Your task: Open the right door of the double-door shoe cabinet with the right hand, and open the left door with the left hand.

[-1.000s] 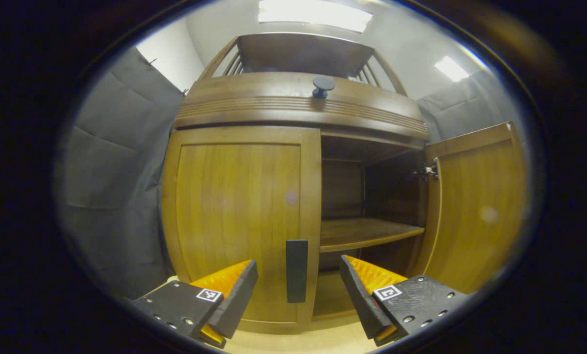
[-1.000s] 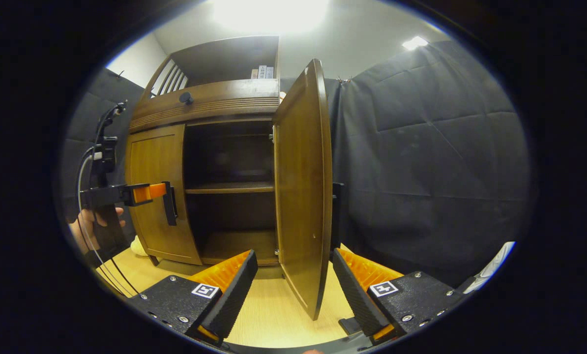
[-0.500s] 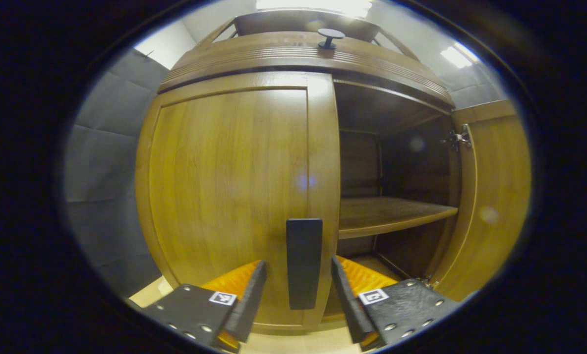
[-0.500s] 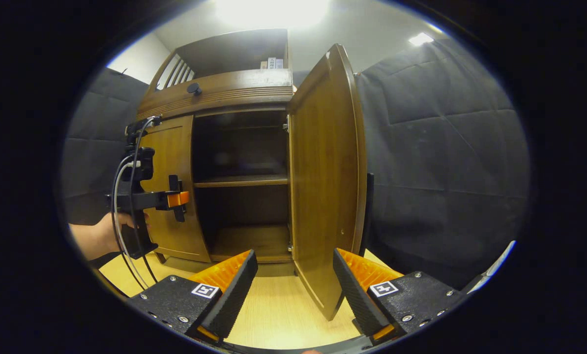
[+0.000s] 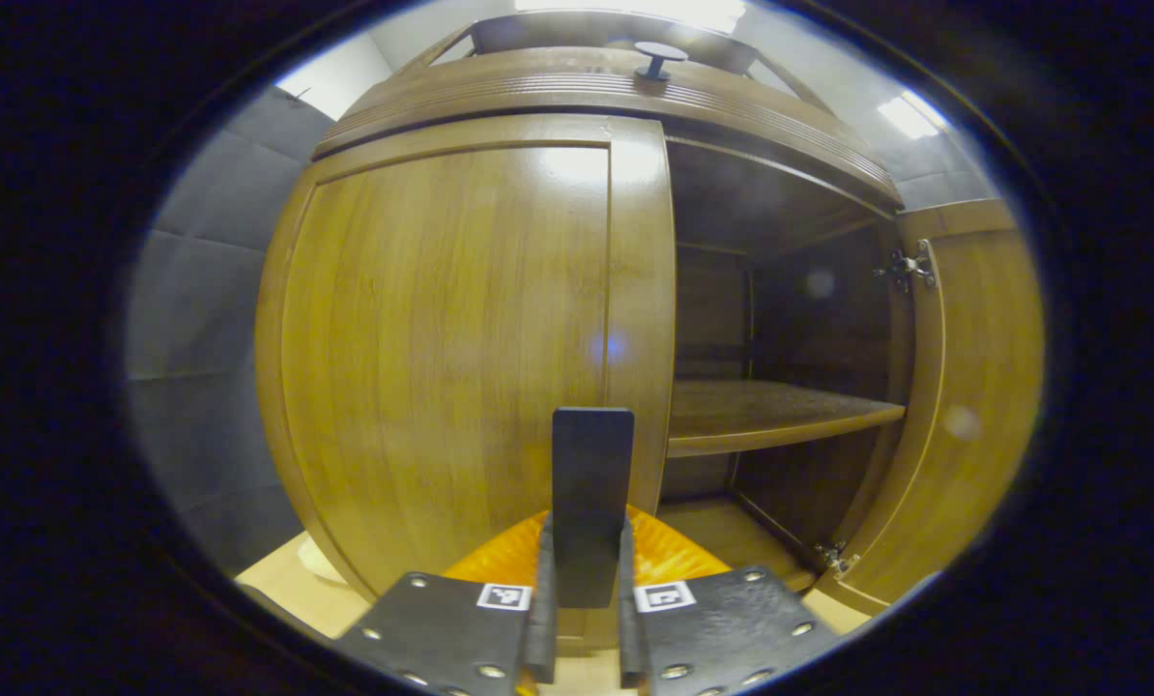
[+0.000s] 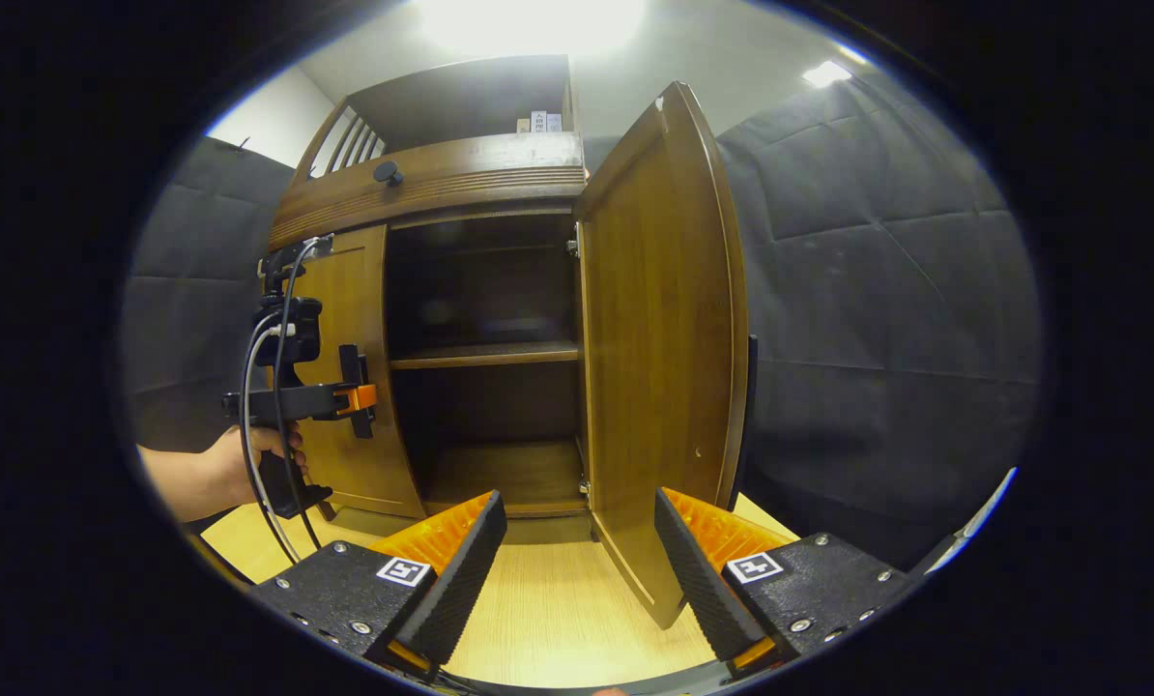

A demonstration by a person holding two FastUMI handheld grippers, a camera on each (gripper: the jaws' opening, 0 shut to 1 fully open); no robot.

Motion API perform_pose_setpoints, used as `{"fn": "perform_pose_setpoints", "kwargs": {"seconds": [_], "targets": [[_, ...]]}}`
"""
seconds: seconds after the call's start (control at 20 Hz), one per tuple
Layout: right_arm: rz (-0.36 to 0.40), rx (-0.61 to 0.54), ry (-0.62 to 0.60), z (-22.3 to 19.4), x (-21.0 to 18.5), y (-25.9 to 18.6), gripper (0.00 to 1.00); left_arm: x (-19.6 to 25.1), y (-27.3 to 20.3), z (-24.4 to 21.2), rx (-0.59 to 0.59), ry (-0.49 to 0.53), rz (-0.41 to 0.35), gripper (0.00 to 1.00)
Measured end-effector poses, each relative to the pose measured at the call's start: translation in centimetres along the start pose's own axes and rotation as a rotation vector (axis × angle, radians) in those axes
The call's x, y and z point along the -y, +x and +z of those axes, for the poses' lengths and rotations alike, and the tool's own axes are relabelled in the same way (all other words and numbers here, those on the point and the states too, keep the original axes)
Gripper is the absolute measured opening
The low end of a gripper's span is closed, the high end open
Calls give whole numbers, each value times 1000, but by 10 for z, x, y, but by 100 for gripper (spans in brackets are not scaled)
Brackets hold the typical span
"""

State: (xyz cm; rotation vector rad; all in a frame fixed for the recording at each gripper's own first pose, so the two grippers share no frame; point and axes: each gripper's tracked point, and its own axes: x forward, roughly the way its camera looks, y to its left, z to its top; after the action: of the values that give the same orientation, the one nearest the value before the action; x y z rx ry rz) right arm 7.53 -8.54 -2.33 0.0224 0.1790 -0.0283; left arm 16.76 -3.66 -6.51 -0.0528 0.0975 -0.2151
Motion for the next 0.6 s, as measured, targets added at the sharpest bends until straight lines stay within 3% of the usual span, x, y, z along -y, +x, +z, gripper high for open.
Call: {"fn": "perform_pose_setpoints", "kwargs": {"seconds": [0.1, 0.15, 0.6], "targets": [[4, 9, -4, 2, 0, 0, 95, 2, -2, 0, -6, -11, -13, 17], [8, 13, -1, 3, 0, 0, 96, 3, -3, 1, -8, -15, -17, 27], [32, 32, 0, 0, -3, 0, 95, 3, -5, 1, 2, -8, -28, 17]]}}
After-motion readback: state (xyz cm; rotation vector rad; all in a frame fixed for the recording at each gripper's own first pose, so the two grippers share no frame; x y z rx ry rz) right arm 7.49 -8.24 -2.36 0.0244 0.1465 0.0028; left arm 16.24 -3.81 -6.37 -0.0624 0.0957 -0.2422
